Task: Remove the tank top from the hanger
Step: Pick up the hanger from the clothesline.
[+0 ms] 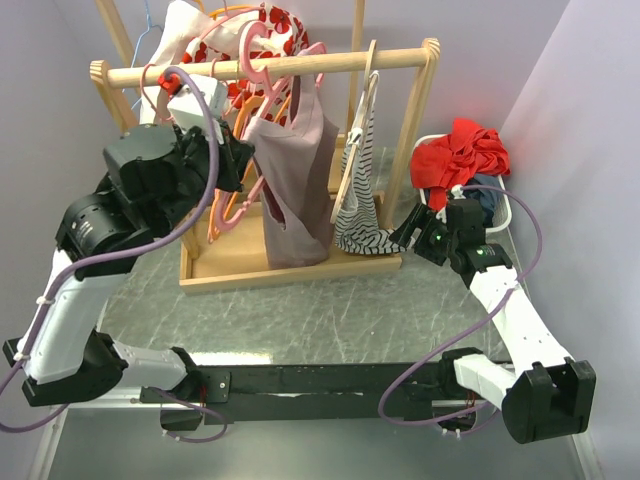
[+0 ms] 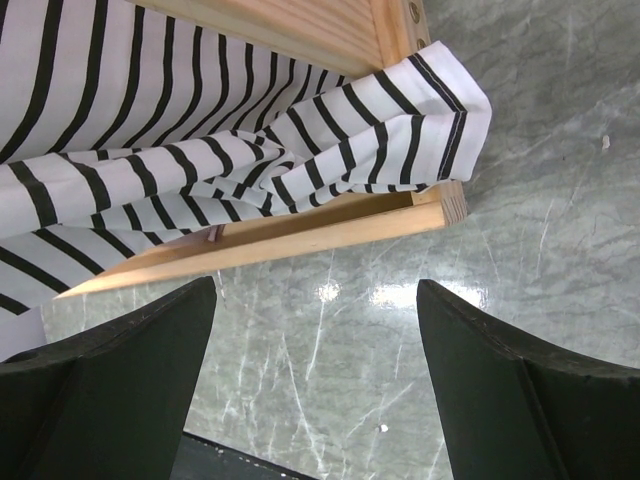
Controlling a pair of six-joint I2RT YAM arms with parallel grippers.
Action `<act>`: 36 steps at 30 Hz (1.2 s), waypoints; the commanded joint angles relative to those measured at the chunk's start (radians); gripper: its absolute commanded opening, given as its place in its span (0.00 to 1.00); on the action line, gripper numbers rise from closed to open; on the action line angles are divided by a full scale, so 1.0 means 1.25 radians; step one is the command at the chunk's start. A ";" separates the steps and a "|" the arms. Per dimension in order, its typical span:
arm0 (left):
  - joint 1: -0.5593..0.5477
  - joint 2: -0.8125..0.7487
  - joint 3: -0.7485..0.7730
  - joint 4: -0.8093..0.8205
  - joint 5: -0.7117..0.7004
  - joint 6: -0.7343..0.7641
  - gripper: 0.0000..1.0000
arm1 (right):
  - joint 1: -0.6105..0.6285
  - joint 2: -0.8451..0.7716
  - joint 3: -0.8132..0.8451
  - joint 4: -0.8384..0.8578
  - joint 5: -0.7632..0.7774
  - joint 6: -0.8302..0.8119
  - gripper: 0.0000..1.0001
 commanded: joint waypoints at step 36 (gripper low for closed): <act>-0.001 -0.314 -0.139 -0.248 0.536 -0.091 0.01 | 0.003 -0.300 0.125 -0.048 -0.124 0.000 0.89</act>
